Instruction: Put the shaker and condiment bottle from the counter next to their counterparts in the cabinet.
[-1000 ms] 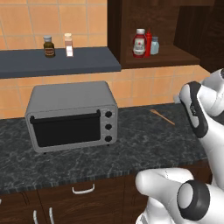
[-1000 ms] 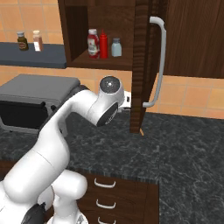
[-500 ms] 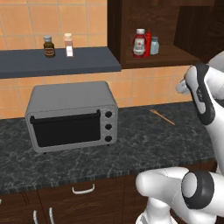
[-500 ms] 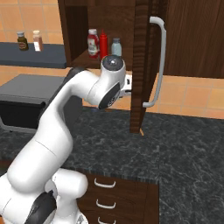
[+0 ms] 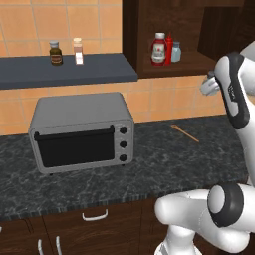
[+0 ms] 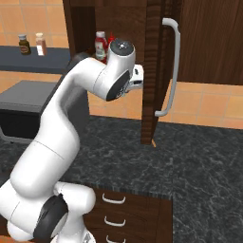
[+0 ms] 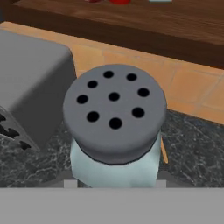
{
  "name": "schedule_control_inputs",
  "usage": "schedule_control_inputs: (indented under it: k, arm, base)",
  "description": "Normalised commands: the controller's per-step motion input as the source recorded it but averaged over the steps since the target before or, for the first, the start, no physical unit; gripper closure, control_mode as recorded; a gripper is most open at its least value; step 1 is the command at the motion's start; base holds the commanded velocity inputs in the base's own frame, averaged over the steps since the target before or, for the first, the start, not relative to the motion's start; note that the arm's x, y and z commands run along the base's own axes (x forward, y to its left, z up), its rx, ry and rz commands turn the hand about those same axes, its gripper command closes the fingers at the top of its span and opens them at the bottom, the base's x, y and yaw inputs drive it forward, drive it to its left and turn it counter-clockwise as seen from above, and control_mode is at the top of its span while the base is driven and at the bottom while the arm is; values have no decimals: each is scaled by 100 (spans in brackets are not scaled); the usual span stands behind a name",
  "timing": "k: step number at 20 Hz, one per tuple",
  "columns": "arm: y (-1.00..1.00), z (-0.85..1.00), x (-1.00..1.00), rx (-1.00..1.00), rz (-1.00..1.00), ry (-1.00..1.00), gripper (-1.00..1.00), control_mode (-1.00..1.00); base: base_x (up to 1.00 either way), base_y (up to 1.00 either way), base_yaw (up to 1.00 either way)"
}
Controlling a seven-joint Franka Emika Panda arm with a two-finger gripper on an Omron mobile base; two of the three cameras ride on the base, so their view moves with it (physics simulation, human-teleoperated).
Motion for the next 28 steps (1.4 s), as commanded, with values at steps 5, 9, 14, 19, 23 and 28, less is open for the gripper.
schedule_control_inputs:
  k: [5,9,14,19,23,28]
  arm:
    - [26,37,0,-8,5,0,100,-100]
    - [26,35,3,-8,4,0,100,-100]
    - [17,29,21,-5,1,0,100,-100]
    - [1,17,40,0,0,0,100,-100]
    - [-1,1,59,2,0,6,100,-100]
    - [0,0,64,1,0,10,100,-100]
  base:
    - [0,0,0]
    - [0,0,0]
    - [0,0,0]
    - [0,0,0]
    - [0,0,0]
    - [0,0,0]
